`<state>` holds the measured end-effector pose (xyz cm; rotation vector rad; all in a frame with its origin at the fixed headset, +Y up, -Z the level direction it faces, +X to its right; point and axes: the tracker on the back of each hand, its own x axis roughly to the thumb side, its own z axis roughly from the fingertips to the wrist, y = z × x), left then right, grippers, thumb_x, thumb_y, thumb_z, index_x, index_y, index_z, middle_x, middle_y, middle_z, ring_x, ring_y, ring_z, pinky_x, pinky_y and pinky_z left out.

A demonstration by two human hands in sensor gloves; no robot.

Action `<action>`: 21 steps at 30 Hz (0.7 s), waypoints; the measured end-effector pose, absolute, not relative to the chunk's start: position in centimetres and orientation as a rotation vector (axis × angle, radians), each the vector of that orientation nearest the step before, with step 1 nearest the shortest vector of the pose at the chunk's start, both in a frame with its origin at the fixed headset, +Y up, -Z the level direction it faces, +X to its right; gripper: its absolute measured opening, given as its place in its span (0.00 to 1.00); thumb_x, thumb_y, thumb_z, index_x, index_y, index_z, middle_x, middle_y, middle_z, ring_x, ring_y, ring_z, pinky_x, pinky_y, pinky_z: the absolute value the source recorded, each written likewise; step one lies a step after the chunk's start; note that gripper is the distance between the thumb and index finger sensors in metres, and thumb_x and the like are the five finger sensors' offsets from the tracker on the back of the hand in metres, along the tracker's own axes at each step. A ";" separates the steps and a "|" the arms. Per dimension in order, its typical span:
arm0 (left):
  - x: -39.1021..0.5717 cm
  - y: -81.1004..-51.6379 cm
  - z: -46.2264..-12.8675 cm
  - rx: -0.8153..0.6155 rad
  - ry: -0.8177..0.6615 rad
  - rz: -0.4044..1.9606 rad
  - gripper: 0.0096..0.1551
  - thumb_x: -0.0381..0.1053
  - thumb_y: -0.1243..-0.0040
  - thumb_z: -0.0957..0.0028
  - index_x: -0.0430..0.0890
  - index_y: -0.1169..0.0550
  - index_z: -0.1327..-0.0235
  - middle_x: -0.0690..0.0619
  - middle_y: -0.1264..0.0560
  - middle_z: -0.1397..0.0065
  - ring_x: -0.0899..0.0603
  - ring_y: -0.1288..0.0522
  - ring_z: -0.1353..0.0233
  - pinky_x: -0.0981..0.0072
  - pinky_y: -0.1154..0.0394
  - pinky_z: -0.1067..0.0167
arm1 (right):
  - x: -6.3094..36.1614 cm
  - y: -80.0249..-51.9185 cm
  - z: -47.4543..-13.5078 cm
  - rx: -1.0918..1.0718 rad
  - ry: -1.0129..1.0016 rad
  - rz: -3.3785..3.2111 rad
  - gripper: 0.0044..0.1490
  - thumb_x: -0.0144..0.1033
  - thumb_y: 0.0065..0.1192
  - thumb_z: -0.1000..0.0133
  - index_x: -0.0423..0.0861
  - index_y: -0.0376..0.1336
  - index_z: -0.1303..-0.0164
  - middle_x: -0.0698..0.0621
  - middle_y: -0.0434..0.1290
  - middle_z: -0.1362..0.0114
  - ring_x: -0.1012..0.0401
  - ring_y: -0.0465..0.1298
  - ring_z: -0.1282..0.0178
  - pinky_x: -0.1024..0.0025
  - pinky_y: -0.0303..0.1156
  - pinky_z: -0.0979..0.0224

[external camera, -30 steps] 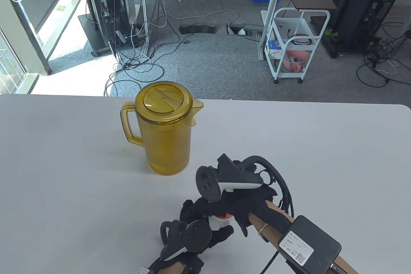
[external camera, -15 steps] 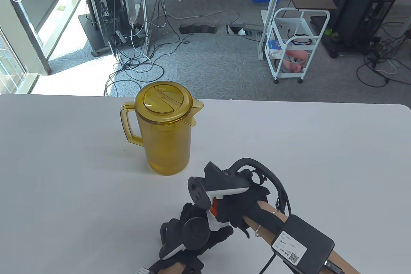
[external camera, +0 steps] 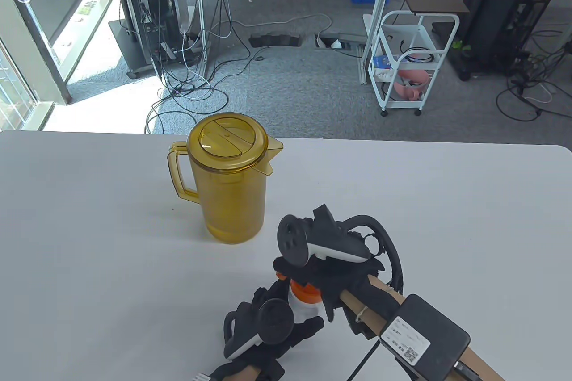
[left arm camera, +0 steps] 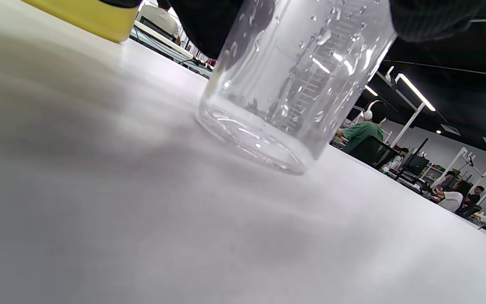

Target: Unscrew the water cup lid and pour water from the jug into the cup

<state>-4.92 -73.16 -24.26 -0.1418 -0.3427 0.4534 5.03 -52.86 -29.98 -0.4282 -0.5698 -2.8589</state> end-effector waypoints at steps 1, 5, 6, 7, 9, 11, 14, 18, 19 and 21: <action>-4.9 -73.2 -24.3 -0.148 -0.341 0.452 0.71 0.84 0.60 0.47 0.35 0.66 0.17 0.44 0.51 0.14 0.44 0.39 0.13 0.32 0.48 0.19 | 5.1 -53.3 -30.3 -0.368 -0.660 -2.844 0.61 0.70 0.33 0.37 0.27 0.59 0.20 0.26 0.72 0.31 0.40 0.81 0.44 0.40 0.72 0.43; -4.8 -73.2 -24.3 -0.169 -0.337 0.447 0.71 0.84 0.60 0.47 0.36 0.66 0.17 0.45 0.52 0.14 0.44 0.39 0.13 0.32 0.48 0.18 | 5.3 -55.1 -31.6 -0.243 -0.823 -2.824 0.59 0.69 0.33 0.36 0.27 0.69 0.33 0.29 0.81 0.46 0.48 0.85 0.57 0.45 0.76 0.53; -4.8 -73.3 -24.3 -0.171 -0.337 0.446 0.71 0.84 0.60 0.47 0.36 0.66 0.17 0.45 0.52 0.14 0.44 0.39 0.13 0.32 0.48 0.18 | 5.3 -55.2 -31.6 -0.255 -0.839 -2.823 0.57 0.68 0.38 0.36 0.26 0.70 0.34 0.29 0.81 0.48 0.48 0.85 0.58 0.45 0.76 0.53; -4.8 -73.3 -24.3 -0.174 -0.336 0.445 0.71 0.84 0.60 0.47 0.36 0.66 0.17 0.45 0.52 0.14 0.44 0.40 0.13 0.32 0.49 0.18 | 5.2 -55.2 -31.7 -0.267 -0.844 -2.801 0.55 0.67 0.43 0.36 0.26 0.70 0.34 0.29 0.81 0.48 0.49 0.85 0.59 0.45 0.76 0.54; -4.8 -73.3 -24.4 -0.183 -0.338 0.443 0.71 0.84 0.60 0.47 0.36 0.66 0.17 0.45 0.52 0.13 0.44 0.40 0.12 0.32 0.49 0.18 | 4.9 -54.9 -31.6 -0.339 -0.843 -2.807 0.55 0.67 0.50 0.38 0.27 0.67 0.29 0.29 0.79 0.44 0.50 0.84 0.56 0.46 0.75 0.51; -4.6 -73.3 -24.5 -0.198 -0.347 0.438 0.70 0.85 0.61 0.46 0.36 0.67 0.17 0.45 0.53 0.13 0.44 0.40 0.12 0.32 0.49 0.18 | 4.4 -54.6 -31.3 -0.413 -0.857 -2.779 0.54 0.63 0.58 0.40 0.30 0.62 0.22 0.28 0.75 0.35 0.44 0.82 0.47 0.41 0.72 0.45; -4.6 -73.3 -24.4 -0.205 -0.347 0.432 0.70 0.84 0.61 0.46 0.36 0.67 0.17 0.45 0.54 0.13 0.44 0.40 0.12 0.32 0.49 0.18 | 3.6 -54.3 -30.6 -0.567 -0.877 -2.704 0.53 0.55 0.66 0.43 0.38 0.55 0.14 0.29 0.63 0.21 0.38 0.75 0.34 0.36 0.66 0.35; -4.6 -73.3 -24.5 -0.208 -0.350 0.436 0.70 0.84 0.61 0.46 0.37 0.68 0.17 0.45 0.54 0.13 0.44 0.41 0.12 0.32 0.50 0.18 | 3.0 -54.1 -29.2 -0.825 -0.780 -2.523 0.55 0.46 0.71 0.47 0.46 0.47 0.15 0.38 0.54 0.13 0.38 0.65 0.20 0.31 0.53 0.24; -4.6 -73.4 -24.5 -0.211 -0.347 0.435 0.70 0.85 0.62 0.46 0.37 0.68 0.17 0.45 0.54 0.13 0.44 0.41 0.12 0.32 0.50 0.18 | 2.9 -54.0 -28.8 -0.896 -0.717 -2.462 0.55 0.44 0.73 0.49 0.48 0.47 0.16 0.41 0.53 0.12 0.40 0.63 0.18 0.32 0.51 0.22; -4.6 -73.4 -24.5 -0.213 -0.346 0.435 0.70 0.85 0.62 0.46 0.38 0.68 0.17 0.45 0.54 0.13 0.44 0.41 0.12 0.32 0.50 0.18 | 2.7 -54.2 -28.0 -0.954 -0.666 -2.389 0.55 0.39 0.74 0.50 0.52 0.45 0.17 0.46 0.49 0.11 0.43 0.58 0.14 0.35 0.49 0.20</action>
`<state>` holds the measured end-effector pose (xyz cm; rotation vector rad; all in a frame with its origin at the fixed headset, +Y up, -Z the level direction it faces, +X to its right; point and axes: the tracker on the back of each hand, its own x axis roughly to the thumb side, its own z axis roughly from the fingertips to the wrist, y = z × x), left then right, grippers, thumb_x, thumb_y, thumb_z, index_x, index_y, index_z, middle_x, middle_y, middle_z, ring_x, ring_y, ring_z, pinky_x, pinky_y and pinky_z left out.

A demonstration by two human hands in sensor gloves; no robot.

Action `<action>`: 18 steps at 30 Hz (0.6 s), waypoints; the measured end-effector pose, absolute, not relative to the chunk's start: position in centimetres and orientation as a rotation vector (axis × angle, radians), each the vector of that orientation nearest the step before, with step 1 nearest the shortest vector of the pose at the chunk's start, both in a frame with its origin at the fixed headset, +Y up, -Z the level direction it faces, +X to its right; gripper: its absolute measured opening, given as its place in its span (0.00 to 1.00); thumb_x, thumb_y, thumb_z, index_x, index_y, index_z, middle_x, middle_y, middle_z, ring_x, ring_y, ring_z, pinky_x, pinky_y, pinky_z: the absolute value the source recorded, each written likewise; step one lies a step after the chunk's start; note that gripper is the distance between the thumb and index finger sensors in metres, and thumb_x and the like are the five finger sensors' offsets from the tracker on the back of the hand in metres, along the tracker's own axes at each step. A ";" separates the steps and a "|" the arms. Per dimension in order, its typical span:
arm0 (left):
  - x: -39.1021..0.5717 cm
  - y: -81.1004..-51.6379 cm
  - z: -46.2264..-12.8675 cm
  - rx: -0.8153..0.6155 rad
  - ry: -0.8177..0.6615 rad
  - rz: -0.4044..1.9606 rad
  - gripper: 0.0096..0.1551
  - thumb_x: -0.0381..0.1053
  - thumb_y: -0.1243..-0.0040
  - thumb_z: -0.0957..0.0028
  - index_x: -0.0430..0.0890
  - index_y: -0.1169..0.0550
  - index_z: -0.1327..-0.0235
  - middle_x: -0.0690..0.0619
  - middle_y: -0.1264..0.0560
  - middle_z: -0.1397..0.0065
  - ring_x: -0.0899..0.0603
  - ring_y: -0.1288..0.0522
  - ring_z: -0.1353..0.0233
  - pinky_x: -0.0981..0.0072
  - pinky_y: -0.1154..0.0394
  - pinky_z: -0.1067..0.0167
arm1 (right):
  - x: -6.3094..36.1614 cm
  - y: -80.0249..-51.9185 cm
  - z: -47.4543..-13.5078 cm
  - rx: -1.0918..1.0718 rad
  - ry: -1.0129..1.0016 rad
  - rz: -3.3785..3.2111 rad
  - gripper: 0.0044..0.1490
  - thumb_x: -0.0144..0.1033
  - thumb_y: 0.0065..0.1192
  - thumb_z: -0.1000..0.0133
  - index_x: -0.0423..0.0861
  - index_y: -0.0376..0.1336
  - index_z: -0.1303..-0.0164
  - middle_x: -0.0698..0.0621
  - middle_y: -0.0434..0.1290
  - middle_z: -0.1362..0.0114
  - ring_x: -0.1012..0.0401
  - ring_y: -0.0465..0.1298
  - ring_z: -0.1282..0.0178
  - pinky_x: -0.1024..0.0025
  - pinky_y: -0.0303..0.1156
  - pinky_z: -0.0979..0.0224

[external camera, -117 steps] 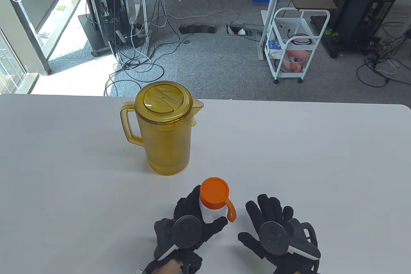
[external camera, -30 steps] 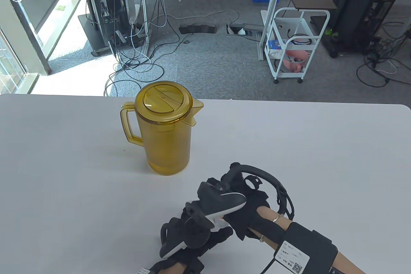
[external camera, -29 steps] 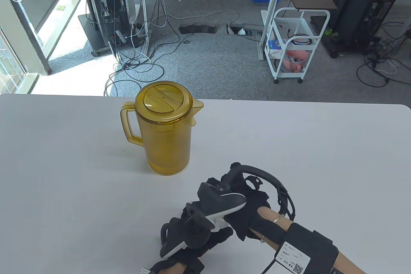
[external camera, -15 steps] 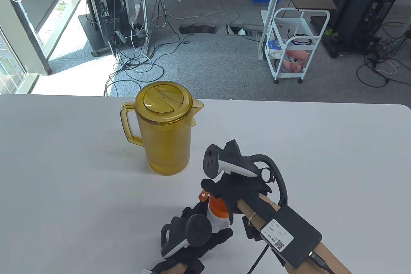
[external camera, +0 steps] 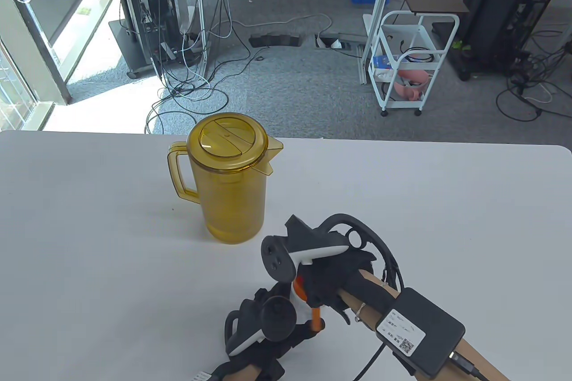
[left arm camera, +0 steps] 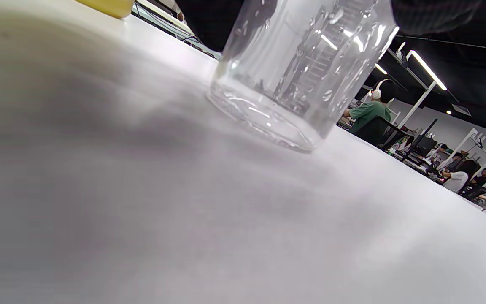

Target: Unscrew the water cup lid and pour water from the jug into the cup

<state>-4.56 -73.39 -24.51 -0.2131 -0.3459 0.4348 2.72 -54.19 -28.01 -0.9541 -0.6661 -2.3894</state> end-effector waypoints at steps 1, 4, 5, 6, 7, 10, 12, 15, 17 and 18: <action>-4.5 -73.4 -24.5 -0.213 -0.346 0.434 0.70 0.85 0.62 0.46 0.38 0.68 0.17 0.46 0.54 0.13 0.44 0.41 0.12 0.32 0.50 0.18 | 2.7 -54.3 -27.5 -0.964 -0.628 -2.352 0.56 0.37 0.75 0.50 0.53 0.44 0.18 0.48 0.48 0.11 0.44 0.57 0.12 0.36 0.48 0.20; -4.6 -73.4 -24.6 -0.214 -0.346 0.434 0.70 0.85 0.62 0.46 0.38 0.68 0.17 0.46 0.54 0.13 0.44 0.41 0.12 0.32 0.50 0.18 | 2.5 -54.3 -27.0 -0.945 -0.587 -2.292 0.57 0.38 0.73 0.48 0.55 0.41 0.17 0.49 0.45 0.10 0.46 0.54 0.10 0.36 0.45 0.19; -4.6 -73.4 -24.6 -0.215 -0.346 0.433 0.70 0.85 0.62 0.46 0.38 0.68 0.17 0.46 0.54 0.13 0.44 0.41 0.12 0.32 0.50 0.18 | 2.5 -54.0 -27.1 -0.905 -0.637 -2.315 0.59 0.42 0.73 0.49 0.54 0.39 0.16 0.47 0.43 0.10 0.44 0.52 0.10 0.35 0.44 0.20; -4.6 -73.4 -24.6 -0.215 -0.346 0.433 0.70 0.85 0.62 0.46 0.38 0.68 0.17 0.45 0.54 0.13 0.44 0.41 0.12 0.32 0.50 0.18 | 2.6 -53.7 -27.4 -0.875 -0.666 -2.360 0.61 0.46 0.72 0.49 0.53 0.38 0.15 0.45 0.41 0.09 0.40 0.51 0.10 0.33 0.43 0.20; -4.5 -73.4 -24.6 -0.215 -0.346 0.433 0.70 0.85 0.62 0.46 0.38 0.68 0.17 0.46 0.54 0.13 0.44 0.41 0.12 0.32 0.50 0.18 | 2.7 -53.3 -27.6 -0.864 -0.656 -2.399 0.62 0.50 0.71 0.49 0.50 0.38 0.14 0.42 0.40 0.09 0.38 0.51 0.11 0.31 0.43 0.21; -4.6 -73.4 -24.6 -0.215 -0.345 0.433 0.70 0.85 0.62 0.46 0.37 0.68 0.17 0.45 0.54 0.13 0.44 0.41 0.12 0.32 0.50 0.18 | 3.3 -52.6 -28.7 -0.746 -0.638 -2.624 0.58 0.64 0.53 0.41 0.41 0.42 0.10 0.32 0.45 0.10 0.31 0.56 0.15 0.26 0.49 0.26; -4.6 -73.5 -24.6 -0.215 -0.344 0.433 0.70 0.85 0.62 0.46 0.38 0.68 0.17 0.46 0.54 0.13 0.44 0.41 0.12 0.32 0.50 0.18 | 3.7 -52.8 -29.4 -0.599 -0.624 -2.707 0.59 0.68 0.45 0.38 0.37 0.46 0.09 0.28 0.50 0.11 0.29 0.61 0.19 0.26 0.53 0.29; -4.6 -73.5 -24.7 -0.217 -0.344 0.433 0.70 0.85 0.62 0.46 0.38 0.68 0.17 0.46 0.54 0.13 0.44 0.41 0.12 0.32 0.50 0.18 | 3.7 -53.6 -30.2 -0.453 -0.591 -2.619 0.57 0.70 0.41 0.39 0.33 0.59 0.18 0.29 0.67 0.22 0.35 0.74 0.32 0.33 0.64 0.34; -4.6 -73.5 -24.7 -0.218 -0.343 0.433 0.70 0.85 0.62 0.46 0.38 0.68 0.17 0.46 0.54 0.13 0.44 0.41 0.12 0.32 0.51 0.18 | 3.7 -54.1 -30.6 -0.429 -0.587 -2.570 0.55 0.70 0.42 0.40 0.34 0.67 0.27 0.31 0.75 0.31 0.40 0.80 0.42 0.38 0.69 0.39; -4.6 -73.5 -24.7 -0.218 -0.343 0.433 0.70 0.85 0.62 0.46 0.38 0.68 0.17 0.46 0.54 0.13 0.44 0.41 0.12 0.32 0.50 0.18 | 3.7 -54.2 -30.8 -0.422 -0.612 -2.564 0.55 0.71 0.42 0.41 0.34 0.70 0.31 0.33 0.78 0.36 0.43 0.82 0.47 0.40 0.72 0.42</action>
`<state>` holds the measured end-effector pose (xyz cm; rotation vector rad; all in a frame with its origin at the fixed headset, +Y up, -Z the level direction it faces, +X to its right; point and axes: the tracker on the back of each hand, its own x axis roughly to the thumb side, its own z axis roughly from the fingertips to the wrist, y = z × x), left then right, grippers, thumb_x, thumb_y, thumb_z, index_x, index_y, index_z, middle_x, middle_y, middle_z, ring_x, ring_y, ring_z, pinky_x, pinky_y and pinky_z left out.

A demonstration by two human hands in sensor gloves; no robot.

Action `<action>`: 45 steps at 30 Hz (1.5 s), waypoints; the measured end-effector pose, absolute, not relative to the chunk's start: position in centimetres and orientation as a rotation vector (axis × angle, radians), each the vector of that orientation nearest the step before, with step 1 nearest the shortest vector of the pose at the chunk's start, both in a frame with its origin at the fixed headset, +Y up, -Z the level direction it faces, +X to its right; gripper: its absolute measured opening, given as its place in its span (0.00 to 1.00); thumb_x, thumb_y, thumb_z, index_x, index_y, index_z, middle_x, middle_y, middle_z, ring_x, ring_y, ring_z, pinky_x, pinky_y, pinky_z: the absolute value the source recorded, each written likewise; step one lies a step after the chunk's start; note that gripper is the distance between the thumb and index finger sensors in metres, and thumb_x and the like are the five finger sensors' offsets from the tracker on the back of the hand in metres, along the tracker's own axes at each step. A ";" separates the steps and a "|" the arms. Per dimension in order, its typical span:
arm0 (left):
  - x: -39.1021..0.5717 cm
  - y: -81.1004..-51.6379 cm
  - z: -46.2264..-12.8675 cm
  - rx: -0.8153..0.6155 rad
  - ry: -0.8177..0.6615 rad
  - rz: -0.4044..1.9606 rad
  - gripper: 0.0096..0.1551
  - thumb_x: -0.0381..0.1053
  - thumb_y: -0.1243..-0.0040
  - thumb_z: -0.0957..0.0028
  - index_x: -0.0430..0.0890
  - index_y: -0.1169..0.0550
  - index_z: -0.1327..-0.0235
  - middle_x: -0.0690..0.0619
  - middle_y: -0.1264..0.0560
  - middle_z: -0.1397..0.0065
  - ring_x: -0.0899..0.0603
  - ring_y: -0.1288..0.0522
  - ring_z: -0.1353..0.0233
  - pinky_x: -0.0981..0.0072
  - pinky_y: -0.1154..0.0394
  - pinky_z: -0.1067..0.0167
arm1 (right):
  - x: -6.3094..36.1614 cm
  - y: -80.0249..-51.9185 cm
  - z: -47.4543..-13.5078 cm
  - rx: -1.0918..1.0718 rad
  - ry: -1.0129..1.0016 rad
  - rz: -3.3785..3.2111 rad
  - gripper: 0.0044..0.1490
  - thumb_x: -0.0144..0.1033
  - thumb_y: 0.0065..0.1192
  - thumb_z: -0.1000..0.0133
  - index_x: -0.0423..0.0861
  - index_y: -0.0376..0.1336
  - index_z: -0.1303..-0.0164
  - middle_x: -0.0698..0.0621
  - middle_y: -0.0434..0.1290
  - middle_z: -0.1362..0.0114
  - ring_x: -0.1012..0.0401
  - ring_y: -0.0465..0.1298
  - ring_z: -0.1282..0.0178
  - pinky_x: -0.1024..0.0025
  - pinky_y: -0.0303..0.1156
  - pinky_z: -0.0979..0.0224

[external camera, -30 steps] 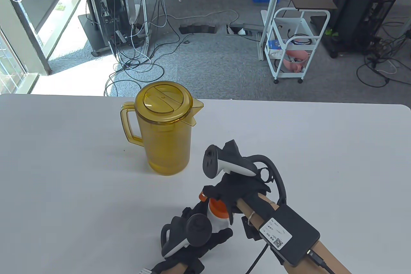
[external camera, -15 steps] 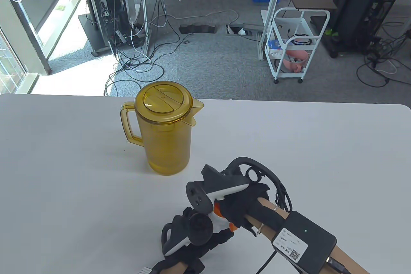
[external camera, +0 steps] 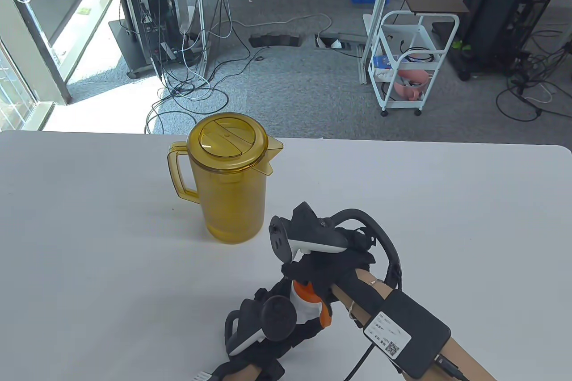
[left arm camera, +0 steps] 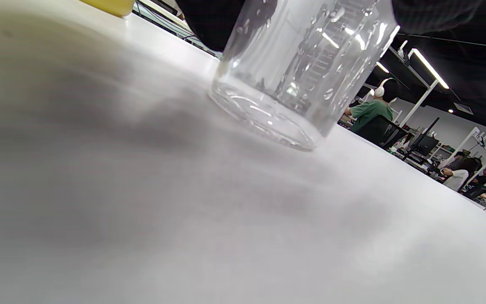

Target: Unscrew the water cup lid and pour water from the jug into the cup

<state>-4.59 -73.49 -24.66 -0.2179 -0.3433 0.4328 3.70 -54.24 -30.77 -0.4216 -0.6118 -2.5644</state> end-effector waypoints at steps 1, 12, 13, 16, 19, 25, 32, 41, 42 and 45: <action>-4.6 -73.5 -24.7 -0.218 -0.343 0.432 0.70 0.85 0.62 0.46 0.38 0.68 0.17 0.46 0.54 0.13 0.44 0.41 0.12 0.32 0.51 0.18 | 3.8 -54.3 -31.0 -0.451 -0.683 -2.618 0.54 0.70 0.45 0.40 0.33 0.70 0.33 0.33 0.80 0.41 0.47 0.84 0.51 0.43 0.73 0.45; -4.6 -73.6 -24.7 -0.223 -0.343 0.431 0.70 0.85 0.62 0.46 0.38 0.68 0.17 0.46 0.54 0.13 0.44 0.41 0.12 0.32 0.51 0.18 | 2.0 -54.1 -28.7 -0.835 -0.685 -2.399 0.54 0.44 0.74 0.49 0.49 0.49 0.16 0.42 0.53 0.12 0.43 0.63 0.16 0.34 0.51 0.21; -4.6 -73.6 -24.7 -0.224 -0.343 0.431 0.70 0.85 0.62 0.46 0.38 0.68 0.17 0.46 0.54 0.13 0.44 0.41 0.11 0.32 0.51 0.18 | 1.9 -54.1 -28.3 -0.851 -0.657 -2.360 0.54 0.42 0.74 0.50 0.51 0.48 0.17 0.45 0.51 0.12 0.45 0.61 0.14 0.34 0.50 0.21; -4.6 -73.7 -24.7 -0.228 -0.342 0.430 0.70 0.85 0.62 0.46 0.38 0.69 0.17 0.46 0.55 0.13 0.45 0.42 0.11 0.32 0.51 0.17 | 1.6 -53.5 -27.6 -0.844 -0.568 -2.324 0.58 0.49 0.73 0.51 0.51 0.45 0.15 0.44 0.49 0.10 0.44 0.57 0.11 0.32 0.46 0.21; -4.6 -73.7 -24.7 -0.229 -0.342 0.429 0.70 0.85 0.62 0.46 0.38 0.69 0.17 0.46 0.55 0.13 0.44 0.42 0.11 0.32 0.51 0.18 | 2.0 -52.1 -28.5 -0.733 -0.498 -2.484 0.60 0.64 0.55 0.42 0.39 0.43 0.11 0.33 0.47 0.10 0.32 0.57 0.15 0.28 0.50 0.25; -4.6 -73.7 -24.7 -0.230 -0.340 0.429 0.70 0.85 0.62 0.46 0.38 0.69 0.17 0.46 0.55 0.13 0.45 0.42 0.11 0.32 0.51 0.17 | 3.9 -53.7 -30.5 -0.433 -0.604 -2.579 0.58 0.71 0.40 0.39 0.30 0.68 0.28 0.29 0.77 0.37 0.44 0.83 0.49 0.44 0.74 0.47; -4.6 -73.7 -24.7 -0.233 -0.339 0.428 0.70 0.85 0.62 0.46 0.38 0.69 0.17 0.46 0.55 0.13 0.45 0.42 0.11 0.32 0.51 0.17 | 3.3 -53.9 -30.2 -0.554 -0.649 -2.583 0.57 0.66 0.55 0.42 0.27 0.62 0.24 0.29 0.74 0.34 0.46 0.82 0.44 0.44 0.73 0.42; -4.6 -73.8 -24.8 -0.236 -0.339 0.427 0.70 0.85 0.62 0.46 0.38 0.69 0.17 0.46 0.55 0.13 0.45 0.42 0.11 0.32 0.51 0.17 | 1.7 -54.3 -27.7 -0.778 -0.532 -2.347 0.56 0.49 0.72 0.48 0.47 0.47 0.15 0.41 0.55 0.13 0.44 0.67 0.20 0.34 0.57 0.25; -4.6 -73.8 -24.8 -0.236 -0.339 0.427 0.70 0.85 0.62 0.46 0.38 0.69 0.17 0.46 0.55 0.13 0.45 0.42 0.11 0.32 0.51 0.17 | 1.7 -54.2 -27.7 -0.763 -0.549 -2.352 0.56 0.49 0.71 0.48 0.47 0.46 0.15 0.41 0.54 0.12 0.44 0.67 0.19 0.34 0.57 0.25; -4.6 -73.8 -24.8 -0.236 -0.339 0.427 0.70 0.85 0.62 0.46 0.38 0.69 0.17 0.46 0.55 0.13 0.45 0.42 0.11 0.32 0.51 0.17 | 2.3 -53.4 -28.4 -0.727 -0.594 -2.468 0.60 0.61 0.62 0.45 0.41 0.44 0.12 0.35 0.51 0.12 0.37 0.66 0.20 0.32 0.58 0.27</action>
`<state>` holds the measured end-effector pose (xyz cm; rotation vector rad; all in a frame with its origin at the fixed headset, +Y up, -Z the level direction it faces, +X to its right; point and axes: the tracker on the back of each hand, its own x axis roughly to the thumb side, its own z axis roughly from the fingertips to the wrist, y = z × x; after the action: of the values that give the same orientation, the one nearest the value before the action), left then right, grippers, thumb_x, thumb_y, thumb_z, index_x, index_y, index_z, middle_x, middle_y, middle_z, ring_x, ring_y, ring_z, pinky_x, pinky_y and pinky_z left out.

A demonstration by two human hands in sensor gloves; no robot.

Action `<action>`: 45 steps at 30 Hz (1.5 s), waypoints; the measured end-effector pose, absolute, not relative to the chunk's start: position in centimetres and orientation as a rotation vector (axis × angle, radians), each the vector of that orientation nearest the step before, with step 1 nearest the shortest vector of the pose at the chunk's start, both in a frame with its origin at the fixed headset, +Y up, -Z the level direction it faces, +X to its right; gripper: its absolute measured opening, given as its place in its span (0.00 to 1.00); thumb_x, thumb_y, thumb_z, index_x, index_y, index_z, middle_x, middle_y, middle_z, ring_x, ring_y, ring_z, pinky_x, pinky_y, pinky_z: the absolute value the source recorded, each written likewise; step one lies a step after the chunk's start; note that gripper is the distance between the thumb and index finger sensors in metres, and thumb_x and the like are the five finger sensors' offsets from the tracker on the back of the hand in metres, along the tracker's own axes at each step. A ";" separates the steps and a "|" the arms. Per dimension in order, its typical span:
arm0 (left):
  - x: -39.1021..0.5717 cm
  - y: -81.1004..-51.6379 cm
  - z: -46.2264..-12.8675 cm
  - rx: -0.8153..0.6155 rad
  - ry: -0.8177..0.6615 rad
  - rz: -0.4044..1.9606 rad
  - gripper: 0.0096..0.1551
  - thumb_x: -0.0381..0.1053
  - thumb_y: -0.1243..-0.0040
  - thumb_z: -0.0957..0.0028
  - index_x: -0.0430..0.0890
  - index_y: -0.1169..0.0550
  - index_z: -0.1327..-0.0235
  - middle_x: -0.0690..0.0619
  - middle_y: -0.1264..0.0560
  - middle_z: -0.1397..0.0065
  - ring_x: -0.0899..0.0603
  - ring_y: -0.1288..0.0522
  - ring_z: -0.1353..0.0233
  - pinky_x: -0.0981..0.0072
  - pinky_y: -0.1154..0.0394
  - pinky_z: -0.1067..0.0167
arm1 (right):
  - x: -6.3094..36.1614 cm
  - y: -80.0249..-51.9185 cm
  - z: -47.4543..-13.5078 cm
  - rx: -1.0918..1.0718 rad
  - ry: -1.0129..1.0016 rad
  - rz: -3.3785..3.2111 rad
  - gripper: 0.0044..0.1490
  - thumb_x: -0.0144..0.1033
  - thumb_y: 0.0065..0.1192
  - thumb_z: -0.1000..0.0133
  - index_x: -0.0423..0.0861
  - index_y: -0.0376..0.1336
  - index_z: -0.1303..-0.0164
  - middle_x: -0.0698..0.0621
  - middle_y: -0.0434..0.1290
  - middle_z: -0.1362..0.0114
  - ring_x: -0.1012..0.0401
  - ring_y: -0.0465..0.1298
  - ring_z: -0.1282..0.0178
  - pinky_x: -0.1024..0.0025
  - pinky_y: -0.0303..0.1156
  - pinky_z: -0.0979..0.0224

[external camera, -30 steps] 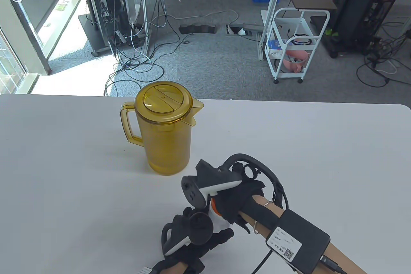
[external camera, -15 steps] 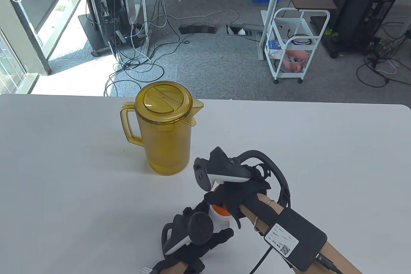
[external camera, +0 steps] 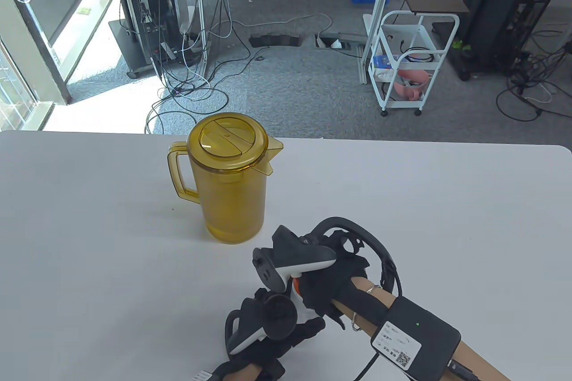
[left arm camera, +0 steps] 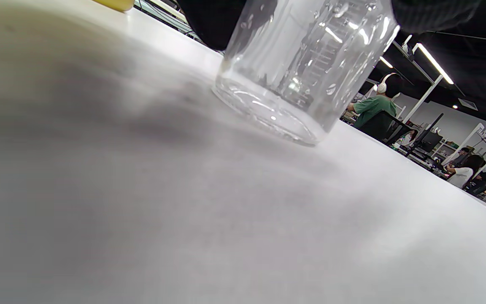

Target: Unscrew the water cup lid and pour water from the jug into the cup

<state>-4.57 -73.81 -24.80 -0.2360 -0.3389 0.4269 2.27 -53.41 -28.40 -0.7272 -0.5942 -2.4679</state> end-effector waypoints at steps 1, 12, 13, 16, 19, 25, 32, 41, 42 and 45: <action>-4.6 -73.8 -24.8 -0.236 -0.339 0.427 0.70 0.85 0.62 0.46 0.38 0.69 0.17 0.46 0.55 0.13 0.45 0.42 0.11 0.32 0.51 0.17 | 2.4 -53.2 -28.7 -0.709 -0.596 -2.515 0.60 0.63 0.57 0.43 0.39 0.44 0.11 0.33 0.51 0.12 0.36 0.66 0.21 0.32 0.59 0.28; -4.6 -73.8 -24.8 -0.237 -0.338 0.427 0.70 0.85 0.62 0.46 0.38 0.69 0.17 0.46 0.55 0.13 0.45 0.42 0.11 0.32 0.52 0.17 | 2.1 -54.0 -30.9 -0.518 -0.664 -2.522 0.60 0.68 0.61 0.46 0.32 0.60 0.19 0.28 0.71 0.25 0.42 0.81 0.40 0.42 0.74 0.43; -4.6 -73.8 -24.8 -0.242 -0.336 0.425 0.70 0.85 0.62 0.46 0.38 0.69 0.17 0.46 0.55 0.13 0.45 0.42 0.11 0.32 0.52 0.17 | 1.9 -54.2 -30.9 -0.536 -0.690 -2.526 0.58 0.66 0.63 0.46 0.33 0.61 0.19 0.29 0.71 0.26 0.42 0.81 0.41 0.42 0.74 0.43; -4.6 -73.8 -24.8 -0.242 -0.335 0.425 0.70 0.85 0.62 0.46 0.38 0.69 0.17 0.46 0.55 0.13 0.45 0.42 0.11 0.32 0.52 0.17 | 1.4 -54.4 -30.7 -0.560 -0.691 -2.501 0.57 0.62 0.67 0.47 0.33 0.61 0.19 0.29 0.71 0.26 0.42 0.81 0.40 0.41 0.73 0.42; -4.6 -73.8 -24.8 -0.244 -0.334 0.424 0.70 0.85 0.62 0.46 0.38 0.69 0.17 0.46 0.55 0.13 0.45 0.42 0.11 0.32 0.52 0.17 | 0.9 -54.5 -30.5 -0.584 -0.691 -2.470 0.56 0.60 0.69 0.47 0.33 0.60 0.19 0.29 0.70 0.24 0.41 0.81 0.38 0.40 0.73 0.41; -4.5 -73.8 -24.8 -0.245 -0.334 0.424 0.70 0.85 0.62 0.46 0.38 0.69 0.17 0.46 0.55 0.13 0.45 0.42 0.11 0.32 0.52 0.17 | 0.7 -54.3 -30.4 -0.629 -0.686 -2.458 0.56 0.58 0.71 0.48 0.33 0.58 0.19 0.28 0.68 0.24 0.39 0.79 0.37 0.39 0.71 0.37; -4.5 -73.8 -24.9 -0.249 -0.332 0.423 0.70 0.85 0.63 0.45 0.38 0.69 0.17 0.46 0.55 0.13 0.45 0.42 0.11 0.32 0.52 0.17 | 3.1 -51.3 -30.4 -0.691 -0.615 -2.643 0.56 0.58 0.71 0.49 0.35 0.57 0.19 0.30 0.67 0.23 0.41 0.78 0.35 0.39 0.70 0.36; -4.5 -73.8 -24.9 -0.250 -0.332 0.422 0.70 0.85 0.63 0.45 0.38 0.69 0.17 0.46 0.55 0.13 0.44 0.42 0.11 0.32 0.52 0.17 | 16.2 -52.9 -31.1 -0.805 -0.106 -3.476 0.56 0.58 0.68 0.46 0.38 0.51 0.17 0.32 0.61 0.20 0.41 0.74 0.30 0.38 0.66 0.31; -4.5 -73.8 -24.9 -0.251 -0.332 0.421 0.70 0.85 0.63 0.45 0.38 0.69 0.17 0.46 0.56 0.13 0.44 0.42 0.11 0.32 0.52 0.17 | 17.4 -53.6 -31.0 -0.777 -0.008 -3.553 0.56 0.58 0.67 0.46 0.38 0.50 0.17 0.32 0.60 0.20 0.42 0.73 0.29 0.38 0.65 0.30; -4.5 -73.8 -24.9 -0.253 -0.332 0.420 0.70 0.85 0.63 0.45 0.38 0.70 0.17 0.46 0.56 0.13 0.44 0.43 0.11 0.32 0.52 0.17 | 21.3 -57.3 -30.9 -0.530 0.160 -3.823 0.56 0.57 0.67 0.44 0.39 0.48 0.17 0.32 0.57 0.19 0.41 0.71 0.28 0.37 0.62 0.29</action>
<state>-4.54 -73.82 -24.89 -0.2531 -0.3315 0.4204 21.31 -57.35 -30.85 -0.5296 0.1600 -3.8227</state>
